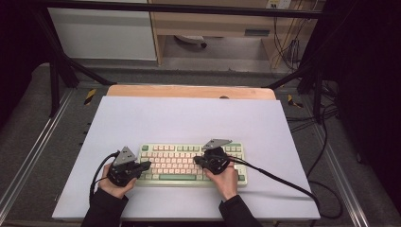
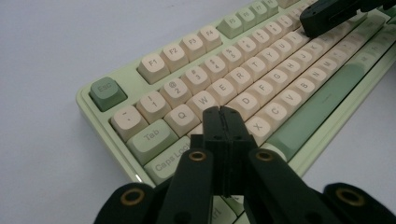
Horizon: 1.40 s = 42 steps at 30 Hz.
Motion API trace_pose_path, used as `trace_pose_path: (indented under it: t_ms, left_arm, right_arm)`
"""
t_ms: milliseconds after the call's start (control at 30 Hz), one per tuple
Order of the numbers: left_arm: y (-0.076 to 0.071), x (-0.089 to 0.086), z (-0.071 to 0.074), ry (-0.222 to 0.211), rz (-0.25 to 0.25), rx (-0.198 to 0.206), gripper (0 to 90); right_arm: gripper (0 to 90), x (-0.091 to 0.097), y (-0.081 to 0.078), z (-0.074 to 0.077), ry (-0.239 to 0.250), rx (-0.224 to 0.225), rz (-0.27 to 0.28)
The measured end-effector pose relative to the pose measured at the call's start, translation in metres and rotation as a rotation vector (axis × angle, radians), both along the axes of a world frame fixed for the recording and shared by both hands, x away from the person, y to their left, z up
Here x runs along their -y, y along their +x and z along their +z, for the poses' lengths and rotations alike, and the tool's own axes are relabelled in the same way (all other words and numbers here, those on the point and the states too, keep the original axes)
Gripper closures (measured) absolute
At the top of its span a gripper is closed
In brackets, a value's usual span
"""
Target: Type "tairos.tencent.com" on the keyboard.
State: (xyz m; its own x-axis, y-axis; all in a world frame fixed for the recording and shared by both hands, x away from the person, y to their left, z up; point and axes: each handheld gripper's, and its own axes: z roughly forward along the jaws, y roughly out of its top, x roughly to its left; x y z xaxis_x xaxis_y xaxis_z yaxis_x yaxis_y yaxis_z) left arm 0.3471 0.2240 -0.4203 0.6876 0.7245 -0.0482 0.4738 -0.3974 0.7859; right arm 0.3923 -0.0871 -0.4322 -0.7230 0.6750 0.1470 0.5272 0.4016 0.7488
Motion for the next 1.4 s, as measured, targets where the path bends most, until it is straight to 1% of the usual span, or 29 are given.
trace_pose_path:
  t_ms: [33,100,133,233,467,567,733,900,1100,1400]
  left_arm:
    - [0.0,0.0,0.0,0.0,0.001,0.0,90.0]
    - [0.0,0.0,0.0,0.0,0.0,0.001,90.0]
    - [0.0,0.0,0.0,-0.002,0.0,0.001,90.0]
    - [0.0,0.0,0.0,-0.001,-0.001,0.001,90.0]
    - [0.0,0.001,0.0,-0.002,-0.002,0.002,90.0]
    - [0.0,0.001,0.001,-0.001,-0.003,0.003,90.0]
    - [-0.001,0.001,0.001,-0.001,-0.003,0.004,90.0]
    - [0.0,0.001,0.001,-0.001,-0.003,0.005,90.0]
    - [0.0,0.003,0.001,-0.004,0.0,0.006,90.0]
    - [0.002,0.014,0.0,0.0,-0.007,0.009,90.0]
  right_arm:
    - [90.0,0.0,0.0,0.0,0.002,-0.004,0.0]
    - [90.0,0.001,-0.001,0.001,0.003,0.008,0.004]
    - [90.0,0.001,-0.001,0.002,0.015,0.001,0.003]
    - [90.0,0.002,-0.003,0.006,0.031,0.003,0.01]
    - [90.0,0.008,-0.01,0.017,0.03,0.032,0.027]
    - [90.0,0.01,-0.013,0.021,0.022,0.043,0.038]
    - [90.0,0.016,-0.018,0.026,0.02,0.047,0.042]
    - [90.0,0.025,-0.022,0.027,0.027,0.045,0.041]
    - [90.0,0.037,-0.026,0.024,0.036,0.039,0.031]
    - [90.0,0.044,-0.03,0.021,0.043,0.034,0.044]
